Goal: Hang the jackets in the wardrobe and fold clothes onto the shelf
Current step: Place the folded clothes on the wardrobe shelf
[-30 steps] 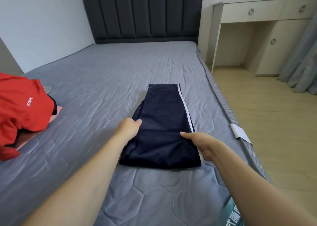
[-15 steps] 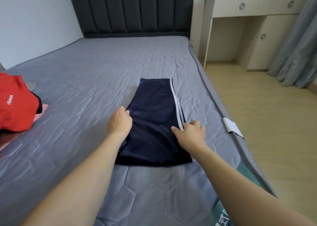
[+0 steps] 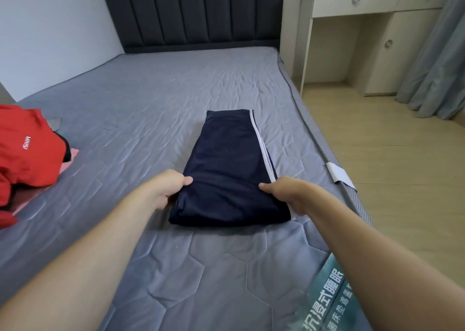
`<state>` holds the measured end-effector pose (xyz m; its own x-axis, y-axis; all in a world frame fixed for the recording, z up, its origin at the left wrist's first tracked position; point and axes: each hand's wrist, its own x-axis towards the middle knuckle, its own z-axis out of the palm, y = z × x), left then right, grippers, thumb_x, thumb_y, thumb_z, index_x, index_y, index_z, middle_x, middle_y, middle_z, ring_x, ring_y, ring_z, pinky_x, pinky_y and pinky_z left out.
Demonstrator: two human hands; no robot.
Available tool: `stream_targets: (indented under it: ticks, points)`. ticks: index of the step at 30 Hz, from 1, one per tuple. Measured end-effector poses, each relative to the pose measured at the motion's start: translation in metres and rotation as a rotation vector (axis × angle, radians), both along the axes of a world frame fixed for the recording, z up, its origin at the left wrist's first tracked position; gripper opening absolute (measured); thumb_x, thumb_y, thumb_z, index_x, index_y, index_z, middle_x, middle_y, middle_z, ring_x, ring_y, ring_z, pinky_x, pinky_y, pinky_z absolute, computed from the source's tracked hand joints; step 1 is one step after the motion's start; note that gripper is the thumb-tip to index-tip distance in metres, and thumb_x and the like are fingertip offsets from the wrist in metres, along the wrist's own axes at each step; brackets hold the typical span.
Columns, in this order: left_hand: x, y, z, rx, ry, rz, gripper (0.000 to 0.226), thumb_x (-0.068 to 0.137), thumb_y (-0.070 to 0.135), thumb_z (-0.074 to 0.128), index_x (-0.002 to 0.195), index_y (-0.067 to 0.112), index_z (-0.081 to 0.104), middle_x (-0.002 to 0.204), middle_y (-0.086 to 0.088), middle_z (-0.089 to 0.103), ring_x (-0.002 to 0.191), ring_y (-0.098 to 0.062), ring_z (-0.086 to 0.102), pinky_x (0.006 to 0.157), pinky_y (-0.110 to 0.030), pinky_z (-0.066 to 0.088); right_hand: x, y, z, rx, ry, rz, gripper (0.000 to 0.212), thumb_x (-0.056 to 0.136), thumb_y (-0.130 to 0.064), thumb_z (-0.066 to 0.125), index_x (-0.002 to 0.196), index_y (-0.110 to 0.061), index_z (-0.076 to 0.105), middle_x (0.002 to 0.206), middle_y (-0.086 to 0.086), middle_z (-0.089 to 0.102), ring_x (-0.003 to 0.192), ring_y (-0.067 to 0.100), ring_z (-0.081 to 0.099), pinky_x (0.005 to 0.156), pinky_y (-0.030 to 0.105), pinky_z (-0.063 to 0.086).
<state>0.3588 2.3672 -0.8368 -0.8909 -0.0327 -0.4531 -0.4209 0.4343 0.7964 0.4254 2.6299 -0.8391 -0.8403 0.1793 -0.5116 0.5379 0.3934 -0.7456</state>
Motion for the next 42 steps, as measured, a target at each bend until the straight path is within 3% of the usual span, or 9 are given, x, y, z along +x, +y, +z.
stream_targets:
  ticks: [5,8,11,15,21,24,27,33,42]
  points:
    - [0.024,-0.009,0.0,0.052,-0.23,-0.263,0.041,0.087,0.035,0.072,0.116,0.007,0.066,0.113,-0.011,0.072,0.11,-0.029,0.065,0.101,-0.043,0.049,0.008,0.006,-0.011,-0.037,0.026,-0.165,0.053,0.097,-0.048,0.047,0.135,-0.012,0.044,0.117,0.012,0.058,0.099,0.034,0.058,0.073,0.04,0.051]
    - [0.031,-0.015,-0.002,0.004,-0.241,-0.278,0.022,0.087,0.026,0.072,0.094,0.007,0.064,0.078,-0.012,0.07,0.067,-0.023,0.066,0.062,-0.032,0.056,0.011,0.0,-0.026,0.082,0.146,-0.186,0.049,0.098,-0.041,0.046,0.136,-0.01,0.041,0.126,0.013,0.056,0.111,0.035,0.054,0.094,0.04,0.045]
    - [0.042,-0.015,-0.008,-0.468,0.049,-0.256,0.023,0.094,0.03,0.061,0.083,0.015,0.048,0.062,-0.006,0.059,0.045,-0.019,0.053,0.047,-0.024,0.04,0.022,-0.01,-0.034,0.478,0.247,-0.055,0.042,0.099,-0.034,0.045,0.128,-0.004,0.037,0.116,0.01,0.051,0.098,0.029,0.057,0.077,0.033,0.045]
    - [0.056,-0.038,-0.004,-0.673,0.79,-0.636,0.041,0.072,0.019,0.05,0.11,0.032,0.04,0.119,0.009,0.052,0.112,-0.016,0.053,0.086,-0.025,0.039,0.048,0.002,-0.036,1.046,0.786,0.345,0.047,0.092,-0.049,0.046,0.124,-0.014,0.049,0.123,0.007,0.044,0.104,0.031,0.049,0.087,0.04,0.043]
    - [0.071,-0.042,-0.023,-1.043,0.792,-1.142,0.081,0.079,0.042,0.048,0.153,0.043,0.016,0.158,0.024,-0.004,0.148,-0.006,-0.015,0.121,-0.033,-0.008,0.052,0.029,-0.028,1.001,0.607,0.961,0.069,0.078,-0.057,0.05,0.138,-0.024,0.041,0.143,-0.003,0.037,0.13,0.017,0.038,0.113,0.028,0.025]
    - [0.061,-0.027,-0.008,-0.783,0.655,-0.97,0.048,0.086,0.022,0.056,0.132,0.035,0.058,0.144,0.02,0.043,0.145,-0.008,0.025,0.118,-0.026,0.018,0.039,0.023,-0.009,0.936,0.453,0.812,0.043,0.076,-0.016,0.054,0.118,-0.024,0.058,0.123,0.001,0.057,0.11,0.024,0.055,0.092,0.03,0.044]
    - [0.057,-0.014,0.011,-0.379,0.203,-0.692,0.006,0.062,0.016,0.058,0.063,0.022,0.057,0.063,0.006,0.059,0.07,-0.022,0.056,0.057,-0.021,0.04,0.018,0.008,0.029,0.87,0.08,0.639,0.034,0.068,-0.001,0.047,0.095,-0.01,0.066,0.094,0.011,0.066,0.079,0.028,0.058,0.066,0.027,0.046]
    - [0.06,-0.031,0.061,-0.174,-0.659,-0.833,0.047,0.066,0.021,0.054,0.104,-0.005,0.062,0.079,-0.019,0.072,0.067,-0.032,0.071,0.065,-0.034,0.058,0.012,0.005,0.079,0.364,-0.609,0.562,0.048,0.06,0.011,0.037,0.103,0.014,0.056,0.08,0.029,0.069,0.069,0.042,0.069,0.057,0.045,0.058]
    - [-0.026,-0.009,0.078,0.174,0.062,-0.185,0.022,0.084,0.028,0.059,0.1,0.017,0.068,0.095,-0.005,0.07,0.074,-0.02,0.064,0.065,-0.03,0.052,-0.059,0.026,0.122,0.047,0.024,0.093,0.021,0.081,0.002,0.041,0.092,0.0,0.059,0.083,0.016,0.064,0.067,0.029,0.063,0.059,0.032,0.054]
